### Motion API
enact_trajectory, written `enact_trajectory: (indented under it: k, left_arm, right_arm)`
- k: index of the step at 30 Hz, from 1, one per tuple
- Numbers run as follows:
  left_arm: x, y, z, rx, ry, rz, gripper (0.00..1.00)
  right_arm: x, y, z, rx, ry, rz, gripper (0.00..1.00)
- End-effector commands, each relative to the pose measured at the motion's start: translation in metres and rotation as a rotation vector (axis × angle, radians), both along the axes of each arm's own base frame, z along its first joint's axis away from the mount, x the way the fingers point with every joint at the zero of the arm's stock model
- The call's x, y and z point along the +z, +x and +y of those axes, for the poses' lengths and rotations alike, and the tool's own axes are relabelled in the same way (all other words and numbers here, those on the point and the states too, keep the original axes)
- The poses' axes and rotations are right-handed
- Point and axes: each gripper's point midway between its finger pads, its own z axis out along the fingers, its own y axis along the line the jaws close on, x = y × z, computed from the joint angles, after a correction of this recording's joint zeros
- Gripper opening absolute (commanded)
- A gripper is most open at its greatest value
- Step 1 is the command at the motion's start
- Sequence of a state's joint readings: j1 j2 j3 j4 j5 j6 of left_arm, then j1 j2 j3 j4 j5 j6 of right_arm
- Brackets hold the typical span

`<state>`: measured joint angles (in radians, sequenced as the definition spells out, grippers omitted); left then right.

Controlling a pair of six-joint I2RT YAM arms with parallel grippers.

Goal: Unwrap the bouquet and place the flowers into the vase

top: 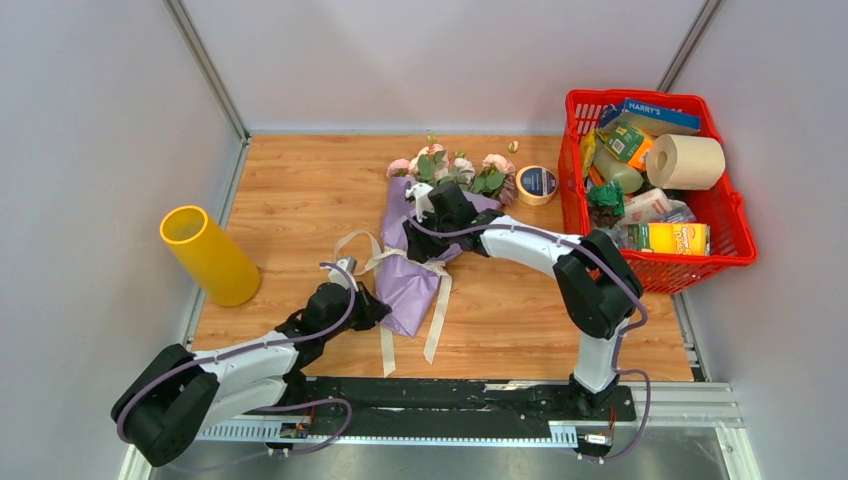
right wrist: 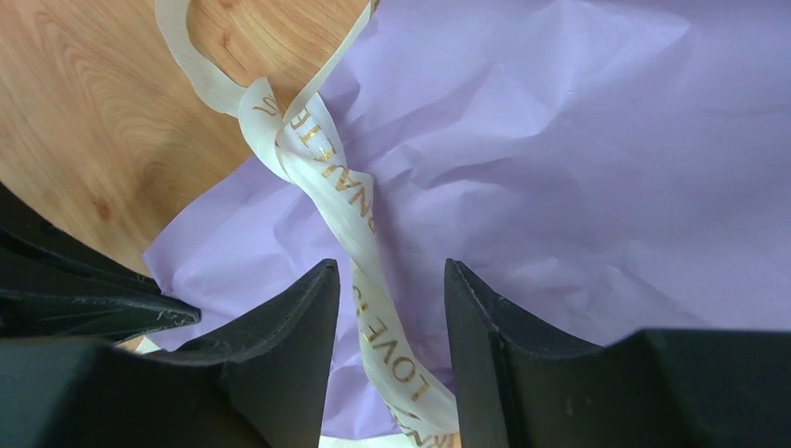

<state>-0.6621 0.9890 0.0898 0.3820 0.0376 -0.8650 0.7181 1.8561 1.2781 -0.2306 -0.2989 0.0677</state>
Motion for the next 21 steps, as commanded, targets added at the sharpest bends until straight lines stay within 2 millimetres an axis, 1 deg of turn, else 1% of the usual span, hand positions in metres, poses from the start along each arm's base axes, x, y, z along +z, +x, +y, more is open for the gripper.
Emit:
enact_trajectory:
  k: [1, 4, 7, 8, 9, 11, 14, 18, 21]
  left_arm:
    - [0.016, 0.005, -0.016, -0.047, -0.053, -0.033, 0.00]
    - [0.016, 0.005, -0.017, -0.046, -0.060, -0.029, 0.00]
    - [0.013, 0.003, -0.015, -0.034, -0.064, -0.019, 0.00]
    - [0.016, 0.003, -0.015, -0.033, -0.072, -0.026, 0.00]
    - [0.013, 0.001, -0.014, -0.028, -0.072, -0.018, 0.00]
    - [0.013, 0.001, -0.013, -0.022, -0.077, -0.021, 0.00]
    - [0.012, -0.001, -0.010, -0.016, -0.070, -0.017, 0.00]
    - [0.011, -0.003, -0.007, -0.006, -0.066, -0.016, 0.00]
    - [0.008, -0.004, -0.005, 0.002, -0.062, -0.007, 0.00]
  right_arm:
    - [-0.004, 0.003, 0.009, -0.038, -0.078, -0.093, 0.46]
    - [-0.010, 0.006, 0.006, -0.106, -0.145, -0.144, 0.39]
    - [-0.013, 0.013, -0.007, -0.227, -0.248, -0.242, 0.32]
    - [-0.013, 0.014, -0.010, -0.250, -0.268, -0.262, 0.31]
    - [-0.011, 0.017, -0.013, -0.275, -0.280, -0.288, 0.31]
    - [-0.005, 0.021, -0.017, -0.314, -0.284, -0.332, 0.31]
    - [0.001, 0.028, -0.028, -0.387, -0.279, -0.385, 0.29]
    - [0.017, 0.036, -0.038, -0.472, -0.251, -0.452, 0.23]
    - [0.028, 0.038, -0.051, -0.534, -0.261, -0.496, 0.22]
